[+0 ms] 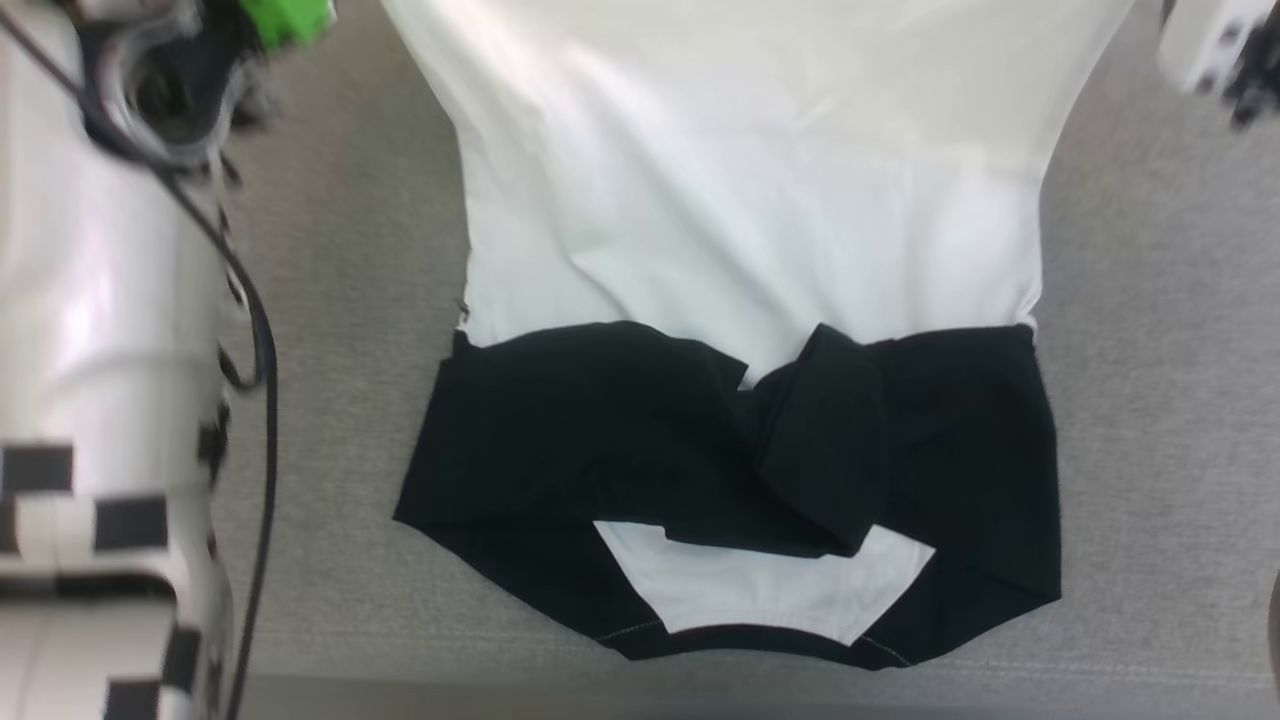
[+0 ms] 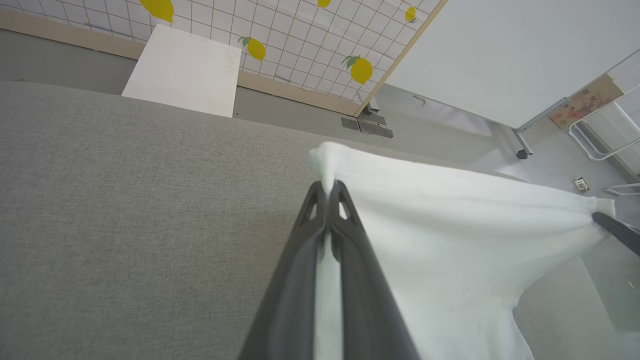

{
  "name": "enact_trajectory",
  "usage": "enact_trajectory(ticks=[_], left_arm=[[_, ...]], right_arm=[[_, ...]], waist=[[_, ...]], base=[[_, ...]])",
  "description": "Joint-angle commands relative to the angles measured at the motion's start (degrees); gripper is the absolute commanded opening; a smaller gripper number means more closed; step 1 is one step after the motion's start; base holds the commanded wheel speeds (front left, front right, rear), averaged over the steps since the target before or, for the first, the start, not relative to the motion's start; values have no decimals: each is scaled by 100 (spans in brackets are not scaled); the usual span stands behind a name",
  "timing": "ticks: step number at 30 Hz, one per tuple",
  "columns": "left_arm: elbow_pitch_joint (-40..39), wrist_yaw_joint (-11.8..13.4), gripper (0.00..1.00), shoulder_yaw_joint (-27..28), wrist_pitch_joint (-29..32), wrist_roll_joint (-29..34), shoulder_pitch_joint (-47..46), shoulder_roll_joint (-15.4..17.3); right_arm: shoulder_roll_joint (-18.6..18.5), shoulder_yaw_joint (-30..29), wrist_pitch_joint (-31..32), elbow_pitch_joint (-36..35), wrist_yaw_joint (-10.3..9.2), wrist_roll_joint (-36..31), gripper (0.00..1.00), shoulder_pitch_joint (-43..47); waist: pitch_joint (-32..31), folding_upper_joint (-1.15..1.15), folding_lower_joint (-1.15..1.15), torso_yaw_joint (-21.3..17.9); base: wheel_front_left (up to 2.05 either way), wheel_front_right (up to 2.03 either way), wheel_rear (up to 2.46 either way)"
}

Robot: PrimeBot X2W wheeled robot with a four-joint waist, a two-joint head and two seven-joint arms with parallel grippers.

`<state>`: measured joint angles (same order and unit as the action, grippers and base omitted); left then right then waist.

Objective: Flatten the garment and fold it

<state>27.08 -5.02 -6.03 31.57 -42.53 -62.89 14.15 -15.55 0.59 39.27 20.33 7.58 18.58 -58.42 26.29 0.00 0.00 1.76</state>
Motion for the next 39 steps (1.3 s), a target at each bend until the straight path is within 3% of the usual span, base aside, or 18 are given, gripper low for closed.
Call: enact_trajectory(ticks=[1, 7, 17, 24, 32, 39], left_arm=[[-140, -64, 0, 33, -54, -143, 309, 4], [-899, -145, 0, -4, 83, -469, 1651, 52], [-2478, 223, 0, 217, -18, -813, 4134, -111], [-3178, 428, 0, 341, -320, -1030, 5656, -454], [-3267, 593, 0, 445, -555, -1149, 6660, -684], [-2458, 697, 0, 308, -594, -1042, 6814, -752]], right_arm=[[-18, -10, -38, -72, -9, 97, 0, 241], [-10, -18, 39, -433, -9, 383, 0, 1250], [148, -496, 300, -1366, -9, 787, 0, 3153], [536, -1113, 440, -1967, -9, 892, 0, 4377], [970, -1565, 574, -2288, -9, 835, 0, 5439], [1173, -1423, 490, -2014, -9, 777, 0, 5875]], waist=[[-823, 0, 0, 117], [-1488, 0, 0, 80], [-1954, 0, 0, 77], [-2098, 0, 0, 76], [-2173, 0, 0, 68], [-2139, 0, 0, 33]], base=[[0, 0, 0], [0, 0, 0], [0, 0, 0], [0, 0, 0], [0, 0, 0], [0, 0, 0]])
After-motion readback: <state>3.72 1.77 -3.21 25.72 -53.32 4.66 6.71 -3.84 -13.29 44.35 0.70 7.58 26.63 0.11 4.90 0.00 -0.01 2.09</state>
